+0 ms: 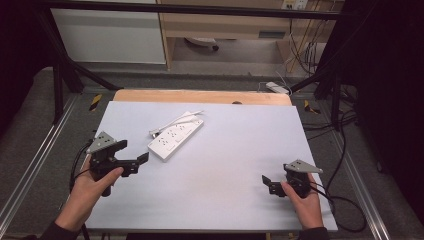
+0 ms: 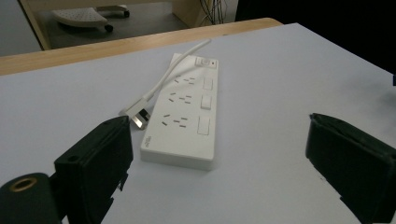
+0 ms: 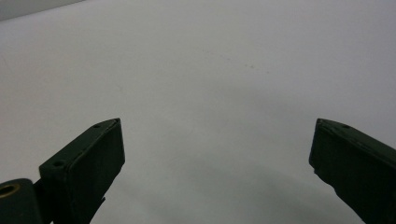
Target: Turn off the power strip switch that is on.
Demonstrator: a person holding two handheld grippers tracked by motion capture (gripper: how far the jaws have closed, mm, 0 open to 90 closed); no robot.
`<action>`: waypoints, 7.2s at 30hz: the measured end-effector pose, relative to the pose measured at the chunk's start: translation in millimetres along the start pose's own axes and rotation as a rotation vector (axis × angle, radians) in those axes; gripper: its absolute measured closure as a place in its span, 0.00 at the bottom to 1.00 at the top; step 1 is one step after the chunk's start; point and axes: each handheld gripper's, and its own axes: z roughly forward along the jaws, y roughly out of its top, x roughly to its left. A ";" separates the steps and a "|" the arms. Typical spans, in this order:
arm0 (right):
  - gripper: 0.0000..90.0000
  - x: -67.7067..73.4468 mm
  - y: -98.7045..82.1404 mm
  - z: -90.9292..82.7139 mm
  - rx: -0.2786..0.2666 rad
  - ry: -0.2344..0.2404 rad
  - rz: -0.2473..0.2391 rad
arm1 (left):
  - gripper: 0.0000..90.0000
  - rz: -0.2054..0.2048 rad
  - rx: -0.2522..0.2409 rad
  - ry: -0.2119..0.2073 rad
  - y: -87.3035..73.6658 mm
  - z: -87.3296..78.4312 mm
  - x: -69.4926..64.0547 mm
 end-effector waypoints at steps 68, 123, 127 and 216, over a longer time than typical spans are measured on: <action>0.04 -0.7 -0.1 -2.1 -0.003 -0.006 -0.020 | 0.07 0.069 0.085 -0.010 45.5 104.8 0.1; 0.04 -1.0 -0.1 -2.9 0.003 -0.002 -0.032 | 0.09 0.094 0.159 0.047 39.4 161.3 13.7; 0.04 -0.9 -0.2 -2.8 0.006 -0.001 -0.034 | 0.09 0.092 0.164 0.055 37.8 164.1 15.9; 0.04 -1.3 0.0 -3.3 0.008 -0.002 -0.043 | 1.00 0.099 0.286 -0.054 10.9 182.8 7.1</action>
